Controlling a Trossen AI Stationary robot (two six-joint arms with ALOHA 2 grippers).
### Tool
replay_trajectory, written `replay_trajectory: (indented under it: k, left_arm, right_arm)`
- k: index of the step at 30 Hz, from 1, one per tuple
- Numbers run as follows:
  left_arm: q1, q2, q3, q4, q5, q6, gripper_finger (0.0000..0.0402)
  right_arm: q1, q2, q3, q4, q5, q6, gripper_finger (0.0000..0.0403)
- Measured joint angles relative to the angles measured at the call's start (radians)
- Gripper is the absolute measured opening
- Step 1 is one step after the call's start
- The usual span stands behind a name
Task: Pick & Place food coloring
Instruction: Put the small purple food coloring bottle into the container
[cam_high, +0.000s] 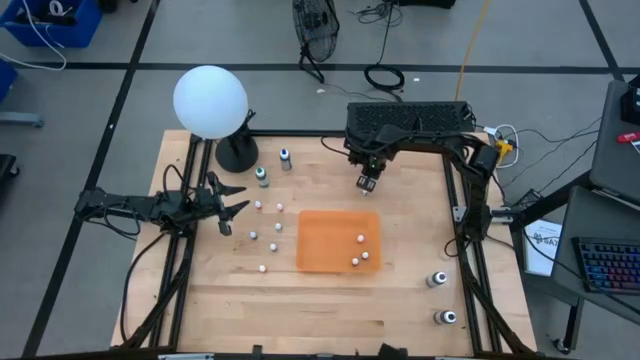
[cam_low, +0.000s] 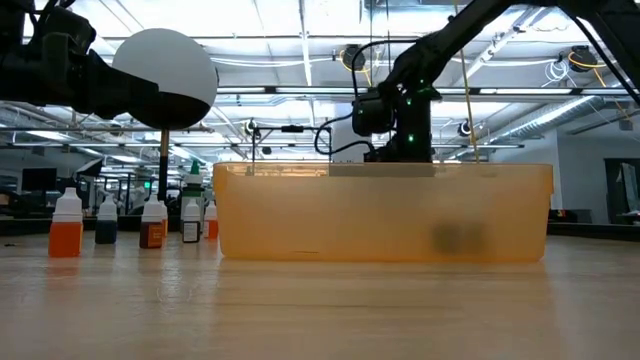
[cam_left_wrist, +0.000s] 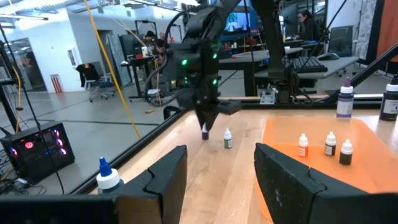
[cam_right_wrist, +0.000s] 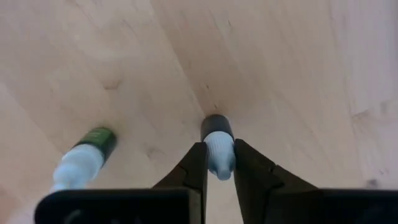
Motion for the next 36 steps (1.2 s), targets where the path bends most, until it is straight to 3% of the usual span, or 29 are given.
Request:
replay_trajectory:
  k: [6,13,17,21,27,36]
  left_arm:
    - [0.0,0.0,0.0,0.0,0.0,0.0,0.0187]
    - [0.0,0.0,0.0,0.0,0.0,0.0,0.0187]
    - [0.0,0.0,0.0,0.0,0.0,0.0,0.0187]
    - [0.0,0.0,0.0,-0.001,0.0,0.0,0.0186]
    - [0.0,0.0,0.0,0.0,0.0,0.0,0.0187]
    - [0.0,0.0,0.0,0.0,0.0,0.0,0.0186]
  right_arm:
    - [0.116,-0.175,0.0,-0.084,0.0,0.051,0.0039]
    - [0.423,-0.351,0.002,-0.157,0.086,0.248,0.0039]
    - [0.57,-0.316,0.002,-0.176,0.09,0.365,0.0039]
    - [0.643,-0.221,0.0,-0.176,0.038,0.389,0.0039]
    - [0.644,-0.102,0.0,-0.184,0.022,0.37,0.0039]
    - [0.6,-0.027,0.0,-0.17,-0.024,0.34,0.0039]
